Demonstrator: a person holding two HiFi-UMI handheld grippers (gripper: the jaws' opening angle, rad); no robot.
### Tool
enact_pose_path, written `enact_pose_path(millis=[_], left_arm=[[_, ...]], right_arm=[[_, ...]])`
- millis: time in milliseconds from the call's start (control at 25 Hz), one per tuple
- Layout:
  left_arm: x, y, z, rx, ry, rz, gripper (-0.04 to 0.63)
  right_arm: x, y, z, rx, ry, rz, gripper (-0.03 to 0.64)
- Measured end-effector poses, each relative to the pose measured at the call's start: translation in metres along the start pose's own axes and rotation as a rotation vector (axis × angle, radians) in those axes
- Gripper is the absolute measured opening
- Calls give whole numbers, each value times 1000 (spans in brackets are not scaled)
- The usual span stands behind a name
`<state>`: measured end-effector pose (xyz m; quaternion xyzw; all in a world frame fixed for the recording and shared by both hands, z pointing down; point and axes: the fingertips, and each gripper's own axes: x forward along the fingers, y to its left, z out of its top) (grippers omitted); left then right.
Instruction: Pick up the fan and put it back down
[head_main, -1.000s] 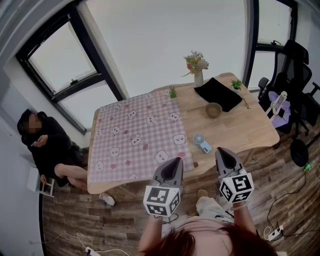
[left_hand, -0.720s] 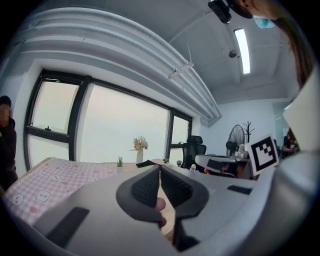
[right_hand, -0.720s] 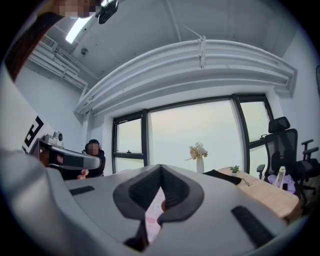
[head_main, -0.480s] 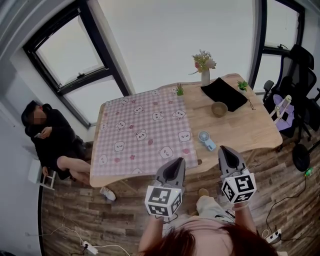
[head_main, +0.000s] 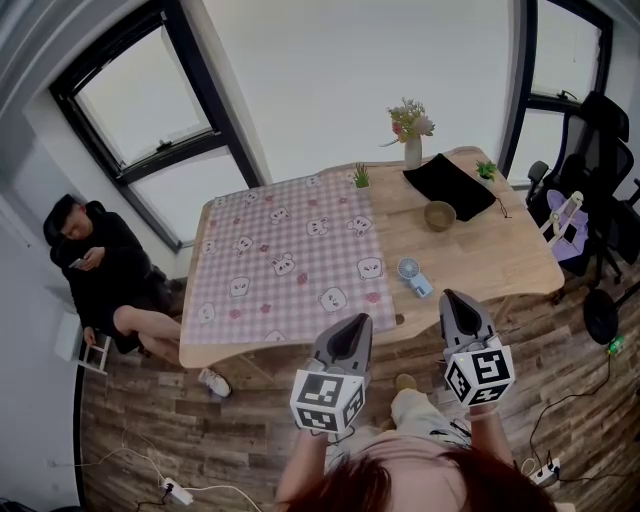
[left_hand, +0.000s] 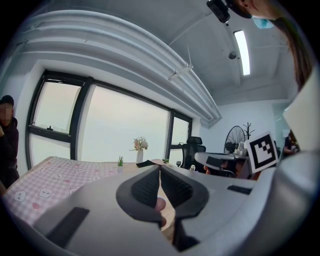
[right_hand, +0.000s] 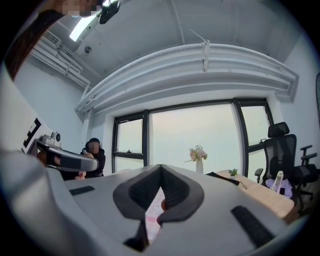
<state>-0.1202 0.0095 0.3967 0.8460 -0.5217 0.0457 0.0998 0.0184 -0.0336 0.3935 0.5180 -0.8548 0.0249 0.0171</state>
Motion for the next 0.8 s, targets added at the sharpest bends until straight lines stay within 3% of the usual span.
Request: enact_pose_path(millis=[800], left_arm=[[-11,5,-1,-13,-7,11,14]], right_arm=[[-11,9,10,-56,-15,0,0]])
